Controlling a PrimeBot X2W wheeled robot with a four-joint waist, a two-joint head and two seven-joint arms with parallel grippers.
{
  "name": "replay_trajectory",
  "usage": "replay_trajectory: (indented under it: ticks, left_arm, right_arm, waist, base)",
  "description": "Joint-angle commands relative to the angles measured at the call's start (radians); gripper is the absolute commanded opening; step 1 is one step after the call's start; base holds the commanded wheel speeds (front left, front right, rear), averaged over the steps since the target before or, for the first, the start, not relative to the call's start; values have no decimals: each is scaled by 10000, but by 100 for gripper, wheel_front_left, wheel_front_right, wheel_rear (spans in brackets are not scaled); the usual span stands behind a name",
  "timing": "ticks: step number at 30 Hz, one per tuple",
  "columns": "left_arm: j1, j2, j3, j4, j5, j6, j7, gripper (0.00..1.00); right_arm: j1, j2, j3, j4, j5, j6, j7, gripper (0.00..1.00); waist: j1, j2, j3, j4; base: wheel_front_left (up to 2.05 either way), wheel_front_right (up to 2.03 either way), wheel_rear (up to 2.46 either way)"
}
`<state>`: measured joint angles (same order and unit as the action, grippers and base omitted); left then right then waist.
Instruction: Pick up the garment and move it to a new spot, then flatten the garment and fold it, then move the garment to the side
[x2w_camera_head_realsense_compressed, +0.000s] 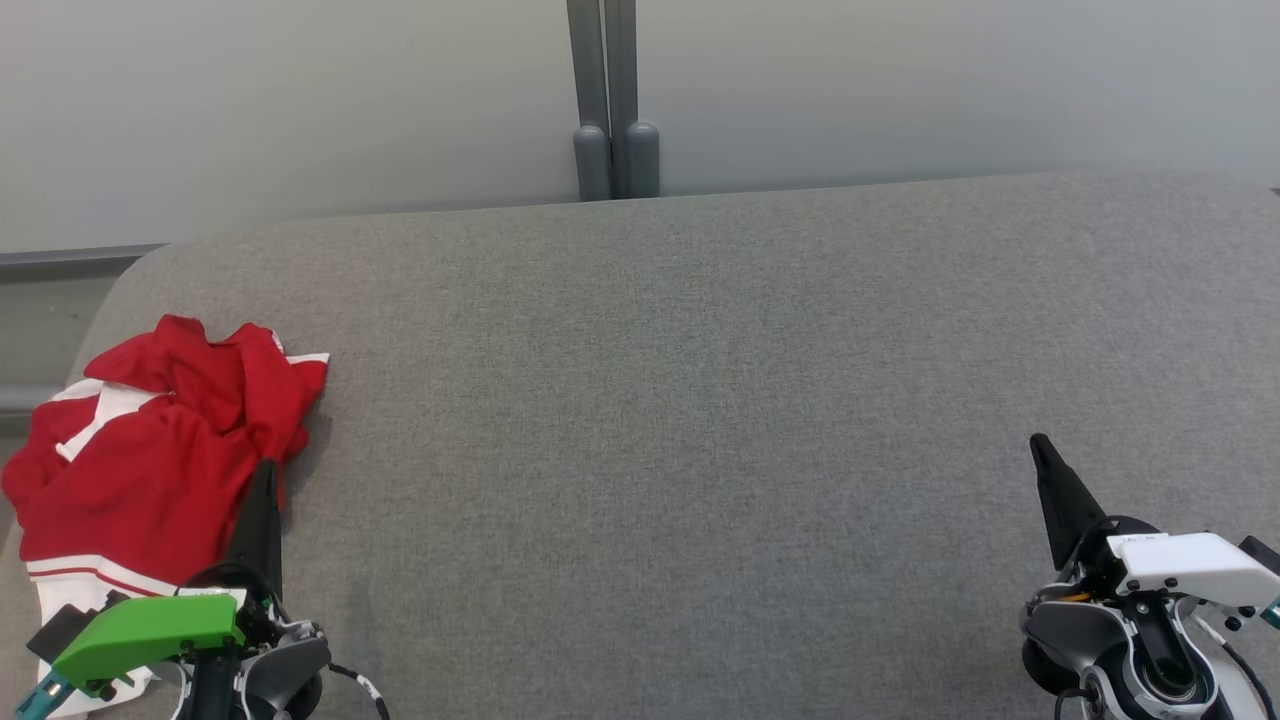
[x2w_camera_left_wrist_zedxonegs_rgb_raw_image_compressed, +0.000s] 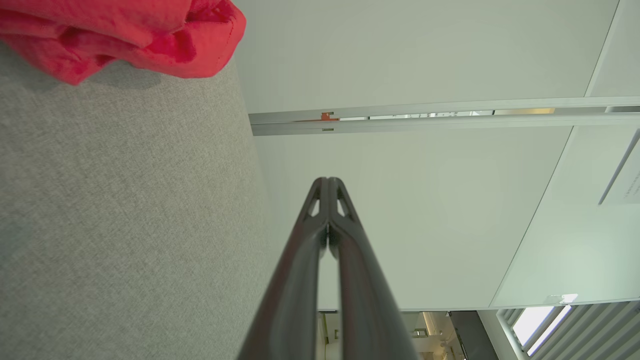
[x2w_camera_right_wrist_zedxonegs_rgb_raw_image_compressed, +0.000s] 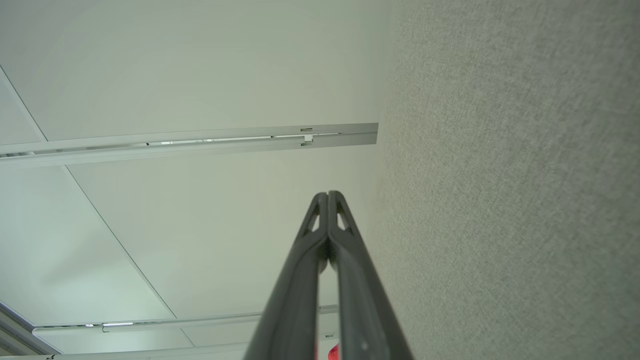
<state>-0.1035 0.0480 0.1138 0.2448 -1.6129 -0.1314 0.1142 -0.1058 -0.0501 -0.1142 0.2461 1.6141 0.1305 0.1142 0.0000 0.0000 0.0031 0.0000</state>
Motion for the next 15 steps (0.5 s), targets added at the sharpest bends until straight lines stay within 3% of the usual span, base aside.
replay_trajectory:
  ticks: [1, 15]
  left_arm:
    - [-158, 64, 12, 3, 31, -20, 11, 0]
    - [-158, 64, 12, 3, 31, -20, 11, 0]
  right_arm:
    - [-65, -7, 5, -54, -69, 7, 4, 0]
    - [-66, -5, 5, -54, -70, 7, 3, 0]
  waist:
    - [0, 0, 0, 0]
    - [0, 0, 0, 0]
  base:
    - [0, 0, 0]
    - [0, 0, 0]
